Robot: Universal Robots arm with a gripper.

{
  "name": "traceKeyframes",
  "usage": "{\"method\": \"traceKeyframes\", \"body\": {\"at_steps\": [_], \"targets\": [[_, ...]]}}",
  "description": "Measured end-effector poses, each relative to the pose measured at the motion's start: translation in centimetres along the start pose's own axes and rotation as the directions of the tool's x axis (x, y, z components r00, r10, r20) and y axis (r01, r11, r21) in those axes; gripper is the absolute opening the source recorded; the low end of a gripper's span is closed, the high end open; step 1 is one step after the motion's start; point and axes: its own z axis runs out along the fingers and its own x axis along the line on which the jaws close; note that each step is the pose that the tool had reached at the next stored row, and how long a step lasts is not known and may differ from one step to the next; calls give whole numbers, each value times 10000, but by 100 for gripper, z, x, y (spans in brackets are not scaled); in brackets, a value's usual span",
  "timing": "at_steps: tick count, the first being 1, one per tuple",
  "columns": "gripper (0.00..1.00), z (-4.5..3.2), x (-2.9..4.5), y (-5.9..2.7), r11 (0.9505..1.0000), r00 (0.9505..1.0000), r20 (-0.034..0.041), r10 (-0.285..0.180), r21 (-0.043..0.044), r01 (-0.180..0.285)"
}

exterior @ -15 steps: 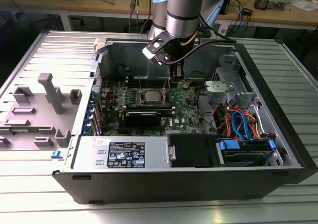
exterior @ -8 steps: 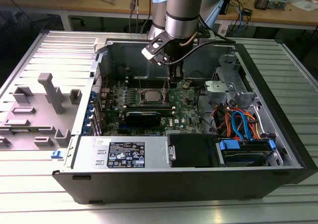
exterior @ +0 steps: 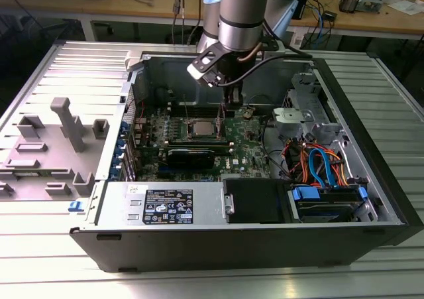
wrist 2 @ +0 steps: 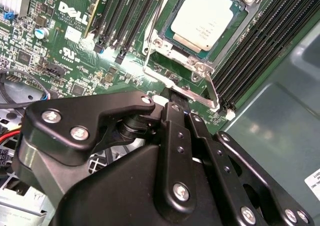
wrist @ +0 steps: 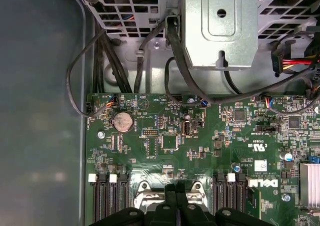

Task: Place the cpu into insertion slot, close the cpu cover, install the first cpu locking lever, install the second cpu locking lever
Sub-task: 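Close the cpu cover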

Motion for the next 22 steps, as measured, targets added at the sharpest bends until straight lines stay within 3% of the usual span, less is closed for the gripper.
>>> {"method": "traceKeyframes", "body": {"at_steps": [10,22], "targets": [[11,0,1,-65,10000,10000,0,1,0,-1],[11,17,1,-84,10000,10000,0,3,0,-3]]}}
